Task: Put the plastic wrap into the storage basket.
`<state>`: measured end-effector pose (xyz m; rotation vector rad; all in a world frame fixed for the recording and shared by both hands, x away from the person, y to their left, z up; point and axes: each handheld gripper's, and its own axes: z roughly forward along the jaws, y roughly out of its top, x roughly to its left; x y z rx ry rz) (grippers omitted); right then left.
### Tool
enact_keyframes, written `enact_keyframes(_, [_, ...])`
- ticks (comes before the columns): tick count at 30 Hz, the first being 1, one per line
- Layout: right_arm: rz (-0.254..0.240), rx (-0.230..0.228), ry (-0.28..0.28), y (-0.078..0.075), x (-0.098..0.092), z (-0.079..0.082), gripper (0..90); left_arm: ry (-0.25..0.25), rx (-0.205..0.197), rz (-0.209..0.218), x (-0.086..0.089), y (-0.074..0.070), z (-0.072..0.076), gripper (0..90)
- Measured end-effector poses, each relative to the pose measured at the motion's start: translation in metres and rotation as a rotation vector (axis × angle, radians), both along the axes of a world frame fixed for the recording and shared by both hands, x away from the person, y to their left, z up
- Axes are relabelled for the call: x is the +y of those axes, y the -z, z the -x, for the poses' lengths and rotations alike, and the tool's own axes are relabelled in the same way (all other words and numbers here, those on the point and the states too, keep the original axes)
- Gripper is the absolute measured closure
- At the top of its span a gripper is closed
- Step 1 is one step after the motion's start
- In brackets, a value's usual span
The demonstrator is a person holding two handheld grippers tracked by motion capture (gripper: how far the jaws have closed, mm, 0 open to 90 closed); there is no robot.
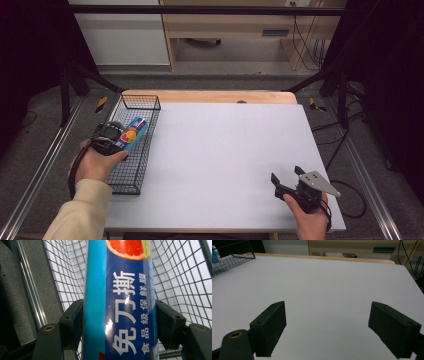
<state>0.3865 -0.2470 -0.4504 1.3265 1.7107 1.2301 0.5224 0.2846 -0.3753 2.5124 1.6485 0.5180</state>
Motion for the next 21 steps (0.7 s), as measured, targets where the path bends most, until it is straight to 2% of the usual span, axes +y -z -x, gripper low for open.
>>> enact_keyframes(1, [0.0, 0.0, 0.0, 0.0, 0.0, 0.0, 14.8, 0.0, 0.0, 0.0, 0.0, 0.0, 0.0, 32.1])
enact_keyframes(6, [0.002, 0.004, -0.002, 0.001, 0.0, 0.0, 14.9, 0.029, 0.036, -0.07, -0.01, 0.006, -0.004, 32.1])
enact_keyframes(7, [0.003, 0.005, -0.002, 0.001, 0.0, 0.0, 14.8, 0.029, 0.036, -0.07, -0.01, 0.006, -0.004, 32.0])
enact_keyframes(8, [0.004, 0.005, -0.003, 0.001, 0.0, -0.001, 14.9, 0.036, 0.045, -0.101, -0.012, 0.008, -0.005, 32.0])
enact_keyframes(10, [0.003, 0.005, -0.003, 0.001, 0.0, 0.0, 14.8, 0.038, 0.05, -0.113, -0.013, 0.009, -0.006, 32.1])
enact_keyframes(18, [0.001, 0.009, -0.007, 0.001, 0.001, 0.0, 14.8, 0.043, 0.053, -0.123, -0.015, 0.01, -0.006, 31.8])
enact_keyframes(19, [0.003, 0.009, -0.007, 0.002, 0.001, -0.001, 14.8, 0.047, 0.048, -0.124, -0.015, 0.009, -0.006, 31.7])
enact_keyframes(20, [0.003, 0.01, -0.008, 0.002, 0.001, -0.001, 14.8, 0.054, 0.019, -0.125, -0.016, 0.008, -0.004, 30.8])
enact_keyframes(21, [0.003, 0.01, -0.008, 0.002, 0.001, -0.001, 14.8, 0.054, 0.019, -0.125, -0.016, 0.008, -0.004, 25.9])
